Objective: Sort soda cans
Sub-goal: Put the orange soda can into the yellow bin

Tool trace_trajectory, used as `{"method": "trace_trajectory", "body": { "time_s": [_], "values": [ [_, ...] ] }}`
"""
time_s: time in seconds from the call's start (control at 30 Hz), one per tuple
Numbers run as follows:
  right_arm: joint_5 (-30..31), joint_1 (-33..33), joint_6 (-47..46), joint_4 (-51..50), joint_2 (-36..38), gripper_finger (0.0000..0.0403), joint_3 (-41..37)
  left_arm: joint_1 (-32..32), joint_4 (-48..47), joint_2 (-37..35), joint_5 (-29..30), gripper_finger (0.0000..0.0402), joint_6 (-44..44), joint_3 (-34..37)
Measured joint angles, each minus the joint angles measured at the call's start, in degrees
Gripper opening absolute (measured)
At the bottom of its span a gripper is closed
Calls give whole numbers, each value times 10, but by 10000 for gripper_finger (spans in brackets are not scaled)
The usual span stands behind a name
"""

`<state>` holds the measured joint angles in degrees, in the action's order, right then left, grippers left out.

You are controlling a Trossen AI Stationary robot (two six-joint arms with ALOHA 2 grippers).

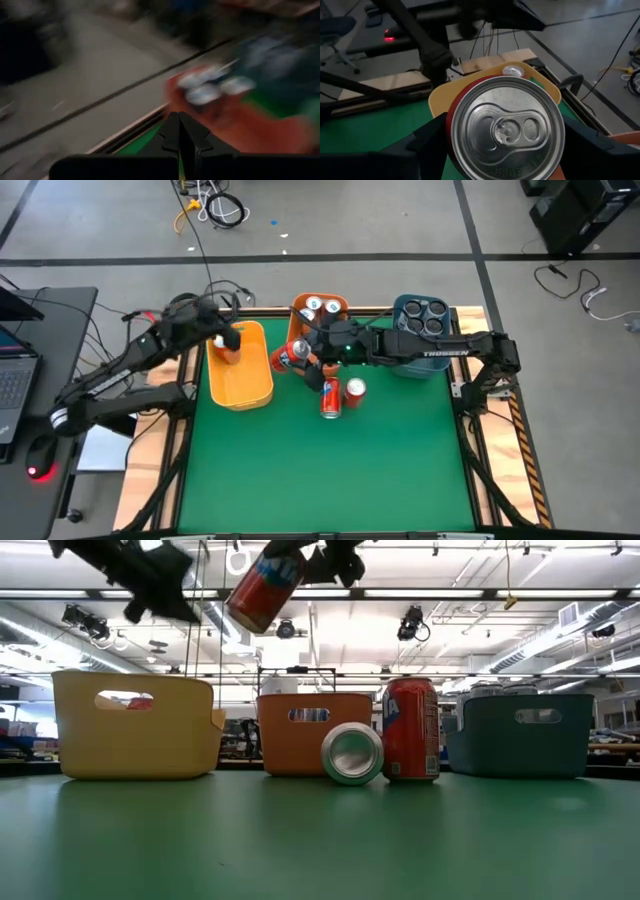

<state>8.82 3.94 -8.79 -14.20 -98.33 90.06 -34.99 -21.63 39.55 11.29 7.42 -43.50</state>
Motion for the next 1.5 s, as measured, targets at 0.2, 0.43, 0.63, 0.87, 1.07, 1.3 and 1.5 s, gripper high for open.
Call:
{"method": "trace_trajectory", "body": {
  "time_s": [0.2,0.43,0.63,0.87,1.07,1.3,1.5],
  "values": [
    [-2,-1,3,-22,-1,290,0,-104,-92,101,22,1,-19,-34],
    [-2,-2,4,-53,0,290,0,-166,-141,188,53,0,-27,-43],
    [-1,-1,5,-71,0,290,0,-171,-253,193,76,0,-22,-94],
    [0,0,10,-85,0,290,0,-171,-441,205,69,0,37,-202],
    [1,-6,10,-87,0,290,0,-150,-494,256,117,0,63,-208],
    [1,-8,10,-90,0,290,-3,-137,-499,281,151,0,83,-208],
    [1,-8,10,-82,0,290,-16,-137,-464,288,135,0,45,-208]
  ]
}}
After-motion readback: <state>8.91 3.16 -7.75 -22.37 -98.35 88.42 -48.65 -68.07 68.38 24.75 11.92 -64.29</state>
